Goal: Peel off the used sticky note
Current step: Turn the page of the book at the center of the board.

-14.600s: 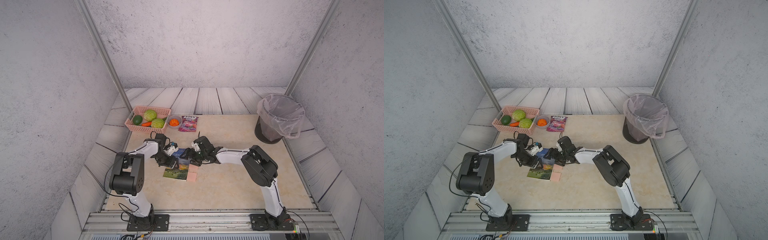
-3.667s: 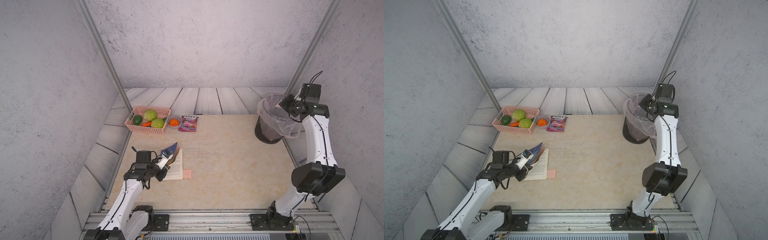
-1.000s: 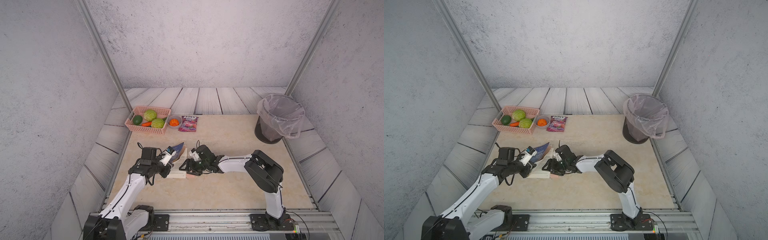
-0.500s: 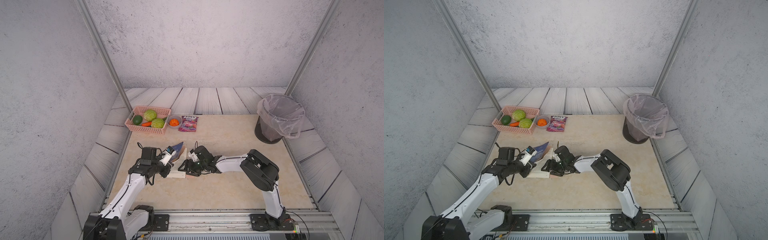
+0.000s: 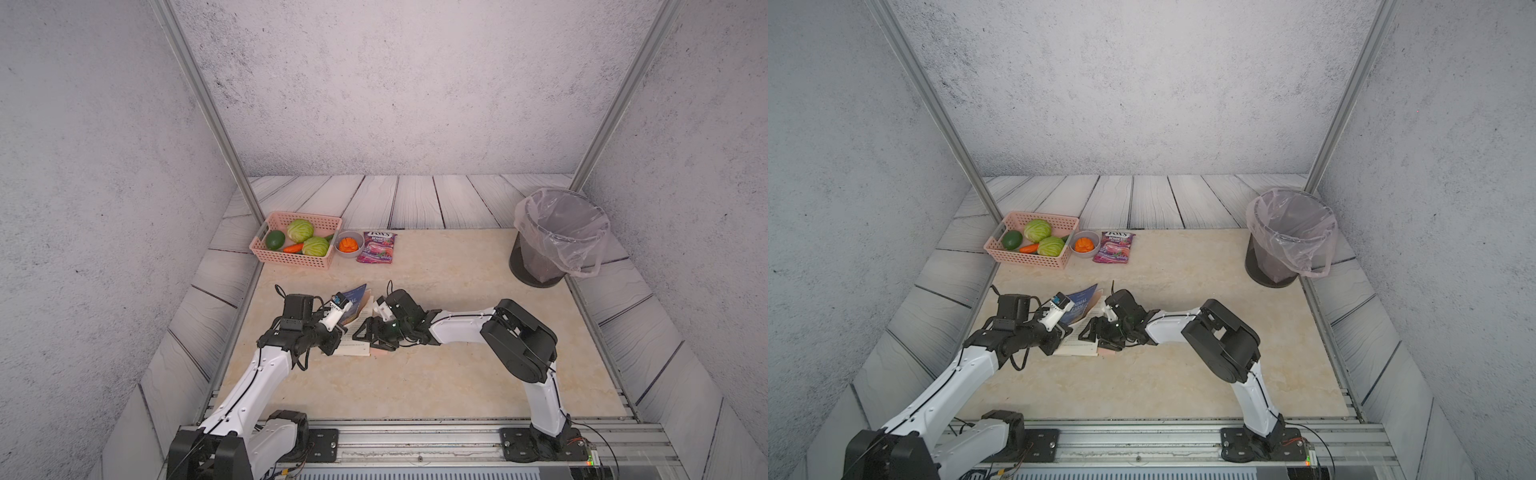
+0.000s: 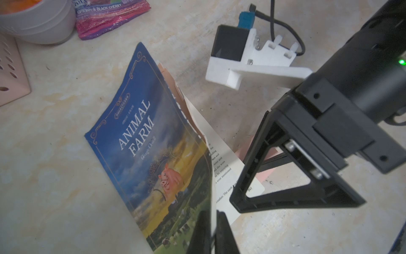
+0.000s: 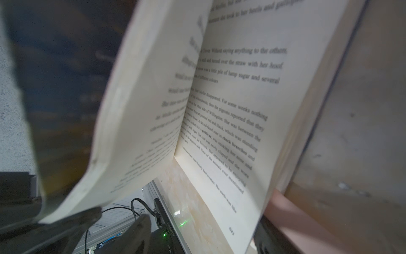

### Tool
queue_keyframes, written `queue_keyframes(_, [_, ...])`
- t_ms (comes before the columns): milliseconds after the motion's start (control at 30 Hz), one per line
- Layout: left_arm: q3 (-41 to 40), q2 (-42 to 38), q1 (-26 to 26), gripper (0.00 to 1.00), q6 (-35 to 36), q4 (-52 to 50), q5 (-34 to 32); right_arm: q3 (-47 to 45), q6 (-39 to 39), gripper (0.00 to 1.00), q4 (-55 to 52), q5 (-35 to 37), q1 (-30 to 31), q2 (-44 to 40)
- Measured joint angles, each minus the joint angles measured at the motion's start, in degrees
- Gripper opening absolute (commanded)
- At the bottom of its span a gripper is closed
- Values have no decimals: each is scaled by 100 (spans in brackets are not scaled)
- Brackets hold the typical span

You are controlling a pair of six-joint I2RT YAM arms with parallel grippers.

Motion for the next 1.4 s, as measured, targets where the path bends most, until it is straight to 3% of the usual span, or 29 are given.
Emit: queue_keyframes(1400, [-85, 61, 2, 0, 177, 105, 31, -387, 986, 83, 1615, -52, -7, 98])
